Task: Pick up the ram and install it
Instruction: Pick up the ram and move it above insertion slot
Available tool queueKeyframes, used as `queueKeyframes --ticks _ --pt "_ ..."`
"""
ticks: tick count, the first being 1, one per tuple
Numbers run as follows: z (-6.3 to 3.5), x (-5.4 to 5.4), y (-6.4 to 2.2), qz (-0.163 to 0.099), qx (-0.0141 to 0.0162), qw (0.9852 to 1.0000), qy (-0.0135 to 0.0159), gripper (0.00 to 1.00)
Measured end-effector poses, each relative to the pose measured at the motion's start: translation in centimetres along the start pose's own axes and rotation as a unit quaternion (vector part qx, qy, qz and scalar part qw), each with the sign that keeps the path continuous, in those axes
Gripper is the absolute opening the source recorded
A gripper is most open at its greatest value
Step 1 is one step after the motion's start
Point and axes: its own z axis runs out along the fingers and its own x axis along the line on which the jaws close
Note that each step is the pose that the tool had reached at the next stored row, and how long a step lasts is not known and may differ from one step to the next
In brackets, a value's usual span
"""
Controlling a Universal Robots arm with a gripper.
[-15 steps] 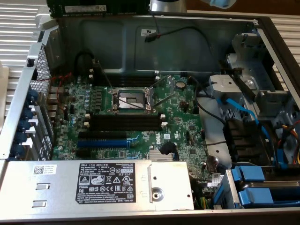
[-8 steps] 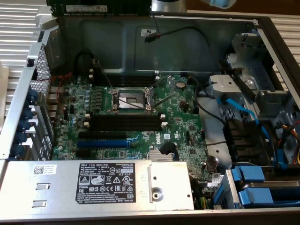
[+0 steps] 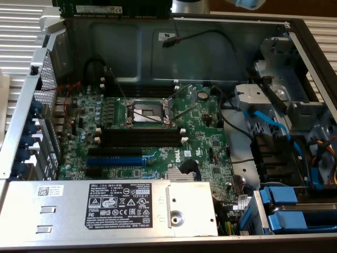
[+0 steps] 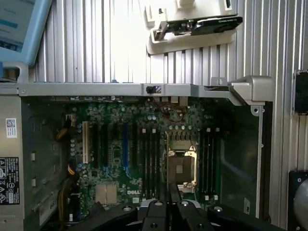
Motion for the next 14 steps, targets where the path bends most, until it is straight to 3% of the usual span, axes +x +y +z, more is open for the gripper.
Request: queueKeyframes --ticks 5,8,10,13,14 --pt "0.16 0.0 -0.07 0.014 0.0004 0.9999 0.0005 0.13" --pt "0.22 0.0 -0.63 0.016 -0.0017 0.9999 0.0007 0.13" --pt "0.26 -0.1 -1.47 0.016 -0.0074 0.9998 0.0009 0.13" --pt "0.36 -0.2 -1.96 0.014 -0.0153 0.9998 0.0005 0.13" --pt "0.51 -0.2 -2.29 0.013 -0.0195 0.9997 0.0003 0.13"
